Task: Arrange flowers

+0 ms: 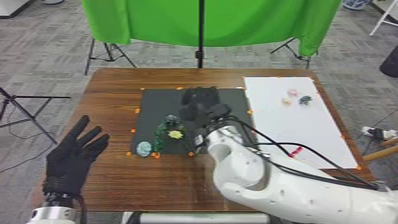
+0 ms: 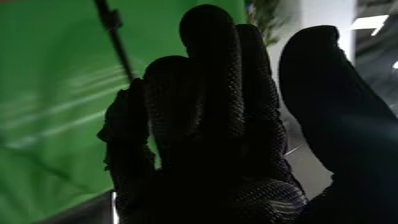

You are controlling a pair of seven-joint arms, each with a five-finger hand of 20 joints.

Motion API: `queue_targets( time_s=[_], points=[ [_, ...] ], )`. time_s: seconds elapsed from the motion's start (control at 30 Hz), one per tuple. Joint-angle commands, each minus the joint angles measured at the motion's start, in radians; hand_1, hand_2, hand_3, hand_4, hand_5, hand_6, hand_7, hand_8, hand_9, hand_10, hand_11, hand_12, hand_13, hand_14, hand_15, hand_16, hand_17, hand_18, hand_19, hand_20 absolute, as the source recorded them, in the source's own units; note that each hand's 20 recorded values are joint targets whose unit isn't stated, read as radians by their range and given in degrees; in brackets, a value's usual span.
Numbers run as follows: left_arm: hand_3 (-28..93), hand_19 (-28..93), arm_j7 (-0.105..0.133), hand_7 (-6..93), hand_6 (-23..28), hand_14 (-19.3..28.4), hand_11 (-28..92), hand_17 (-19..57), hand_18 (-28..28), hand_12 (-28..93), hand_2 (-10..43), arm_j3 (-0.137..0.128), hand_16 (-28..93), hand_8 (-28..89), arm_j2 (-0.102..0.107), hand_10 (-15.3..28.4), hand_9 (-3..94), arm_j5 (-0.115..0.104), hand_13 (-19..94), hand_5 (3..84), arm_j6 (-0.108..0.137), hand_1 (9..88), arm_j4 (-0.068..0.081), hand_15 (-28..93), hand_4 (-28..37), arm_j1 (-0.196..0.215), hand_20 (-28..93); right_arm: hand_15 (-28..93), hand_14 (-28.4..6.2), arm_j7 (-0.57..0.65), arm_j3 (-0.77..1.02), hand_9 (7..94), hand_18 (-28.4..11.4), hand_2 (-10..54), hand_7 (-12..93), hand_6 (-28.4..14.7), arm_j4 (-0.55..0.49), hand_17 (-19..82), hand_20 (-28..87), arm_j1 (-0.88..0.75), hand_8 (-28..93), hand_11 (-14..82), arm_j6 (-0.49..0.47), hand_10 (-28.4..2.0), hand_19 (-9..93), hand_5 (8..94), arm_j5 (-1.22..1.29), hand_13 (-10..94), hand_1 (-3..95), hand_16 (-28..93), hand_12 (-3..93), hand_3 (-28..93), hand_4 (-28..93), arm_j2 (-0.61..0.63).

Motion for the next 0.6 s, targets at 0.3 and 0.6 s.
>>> queue_targets(
  time_s=[0.3,0.6],
  points=[
    [76,57,0.001,11.4,5.2,27.0,18,-8.8,28.4,10,7.0,0.005,-8,-10,-0.012,17.9,29.1,-0.005,21,31.1,0.006,17.8,0.001,41,-28.3,0.026,7,71,-12.0,0.099,0.302,68.3,-25.1,-9.2,14,0.9,0.063,18,47,-0.129,-13,29.4,-0.068,-13.5,77,62.1,0.188,57,35.8,15,15.5,81,-28,0.389],
    [76,57,-0.019,11.4,5.1,27.0,18,-8.7,28.4,10,7.3,0.002,-8,-10,-0.03,17.9,29.1,0.007,21,31.1,0.001,16.9,0.001,41,-28.3,0.019,7,71,-13.0,0.147,0.156,62.2,-25.5,-9.5,15,1.5,0.22,18,47,0.0,-13,26.8,-0.129,-14.6,77,58.3,0.187,53,35.0,13,14.5,81,-28,0.36]
  ],
)
